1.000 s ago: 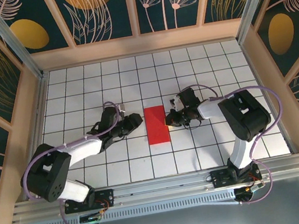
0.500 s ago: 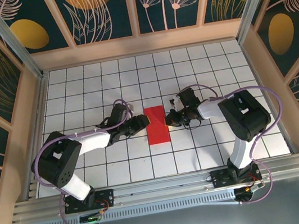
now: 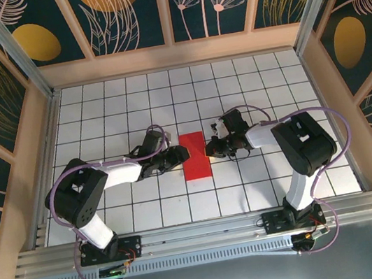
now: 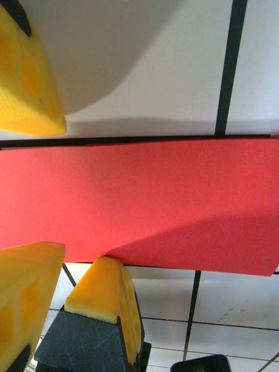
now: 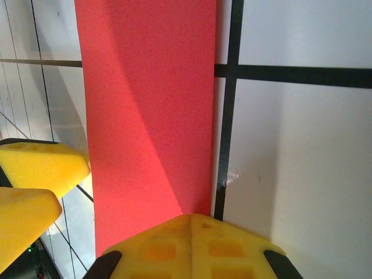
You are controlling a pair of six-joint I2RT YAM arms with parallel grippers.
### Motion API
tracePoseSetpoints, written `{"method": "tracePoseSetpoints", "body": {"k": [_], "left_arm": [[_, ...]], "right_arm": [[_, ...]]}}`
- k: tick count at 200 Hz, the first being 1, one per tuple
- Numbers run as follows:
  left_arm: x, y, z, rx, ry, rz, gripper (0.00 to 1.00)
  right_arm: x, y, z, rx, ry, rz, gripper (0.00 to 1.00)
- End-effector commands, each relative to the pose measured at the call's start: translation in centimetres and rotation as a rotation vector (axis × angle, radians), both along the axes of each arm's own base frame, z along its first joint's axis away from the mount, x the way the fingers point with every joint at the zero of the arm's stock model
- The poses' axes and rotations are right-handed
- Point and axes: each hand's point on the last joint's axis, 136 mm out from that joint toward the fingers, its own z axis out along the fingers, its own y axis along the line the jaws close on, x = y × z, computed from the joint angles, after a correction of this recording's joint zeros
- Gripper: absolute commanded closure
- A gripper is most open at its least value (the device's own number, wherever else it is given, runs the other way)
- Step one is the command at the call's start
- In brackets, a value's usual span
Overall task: Fold a paper plane with a square sheet of paper (fold left side to right side)
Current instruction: Third fold the triangle at the center of the table.
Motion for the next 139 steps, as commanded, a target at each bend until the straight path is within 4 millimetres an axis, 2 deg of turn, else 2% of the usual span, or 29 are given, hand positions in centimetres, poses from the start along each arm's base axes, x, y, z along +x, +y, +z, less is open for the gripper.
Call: {"method": "tracePoseSetpoints", "body": {"k": [1,54,94,134,139], "left_arm": [[-0.2,-0.9,-0.5,-0.012,0.016,-0.037,0.51],[0.0,-1.0,-0.5,-0.005,0.016,-0.029,0.53],[0.3,-1.2,0.1,-0.021,-0.002,-0.020,0.54],[0.6,-0.8,0.3,-0.013,-0.014,0.007,0.61],[0.7,-0.9,1.4,-0.027,-0.035,0.009,0.61]], "right_arm": [[-0.9,-0.8,-2.6,-0.097,0.035,0.002,1.00],[-1.0,-0.8,-2.6,-0.096,0.035,0.006,1.00],[-1.0,-0.9,-2.5,-0.099,0.032,0.003,1.00],[-1.1,-0.9,-2.6,-0.104,0.032,0.004,1.00],[-1.1,-1.0,-2.6,-0.104,0.033,0.002,1.00]]}}
